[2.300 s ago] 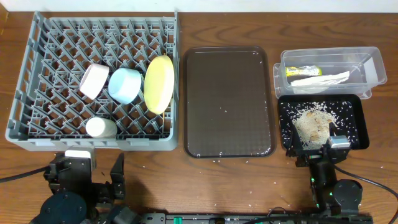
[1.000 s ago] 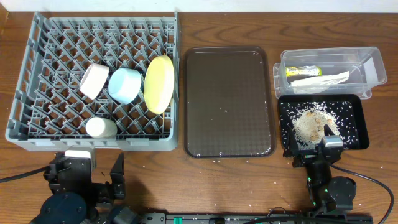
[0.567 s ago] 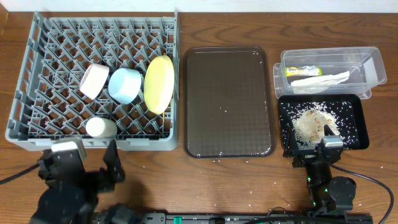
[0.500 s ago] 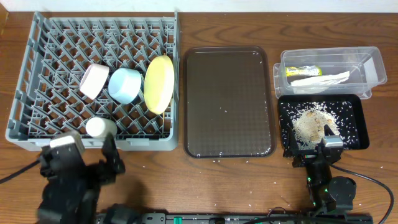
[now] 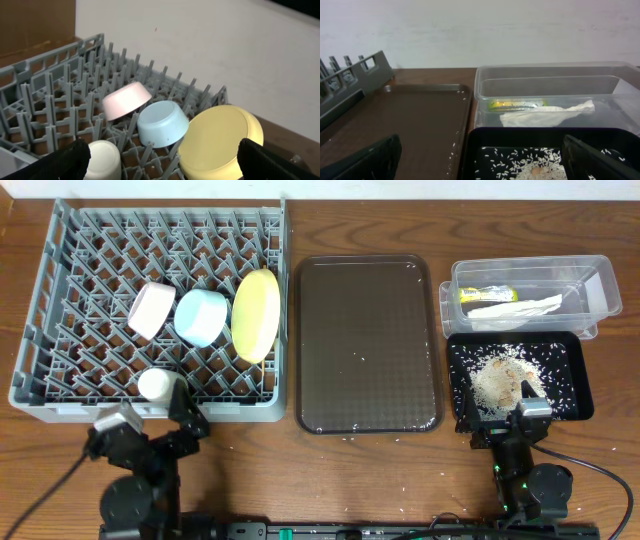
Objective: Sort waste into correct bins and load items into the dishwasher
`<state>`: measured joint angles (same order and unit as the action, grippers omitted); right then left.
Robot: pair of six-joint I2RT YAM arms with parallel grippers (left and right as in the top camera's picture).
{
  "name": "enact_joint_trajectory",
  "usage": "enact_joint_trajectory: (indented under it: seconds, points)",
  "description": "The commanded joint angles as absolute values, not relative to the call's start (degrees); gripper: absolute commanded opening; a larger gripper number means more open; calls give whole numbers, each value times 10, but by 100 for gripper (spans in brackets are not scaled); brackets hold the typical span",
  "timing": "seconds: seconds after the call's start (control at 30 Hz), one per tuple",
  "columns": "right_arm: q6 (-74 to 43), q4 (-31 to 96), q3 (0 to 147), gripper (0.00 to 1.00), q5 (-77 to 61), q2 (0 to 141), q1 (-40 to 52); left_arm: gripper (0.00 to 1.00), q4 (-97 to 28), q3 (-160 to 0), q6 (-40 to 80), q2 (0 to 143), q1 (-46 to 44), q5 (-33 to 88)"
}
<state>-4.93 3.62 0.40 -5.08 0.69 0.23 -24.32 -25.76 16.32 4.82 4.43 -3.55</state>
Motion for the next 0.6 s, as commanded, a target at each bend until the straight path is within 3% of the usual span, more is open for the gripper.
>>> enact_joint_trajectory:
  seconds: [0.0, 0.43, 0.57]
  points:
    - [-42, 39, 3, 99, -47, 4, -1, 95, -224, -208, 164, 2, 47, -33]
    - [-42, 39, 3, 99, -47, 4, -1, 95, -16, -5, 164, 1, 45, -67]
    - [-42, 39, 3, 99, -47, 4, -1, 95, -32, -2, 164, 1, 44, -67]
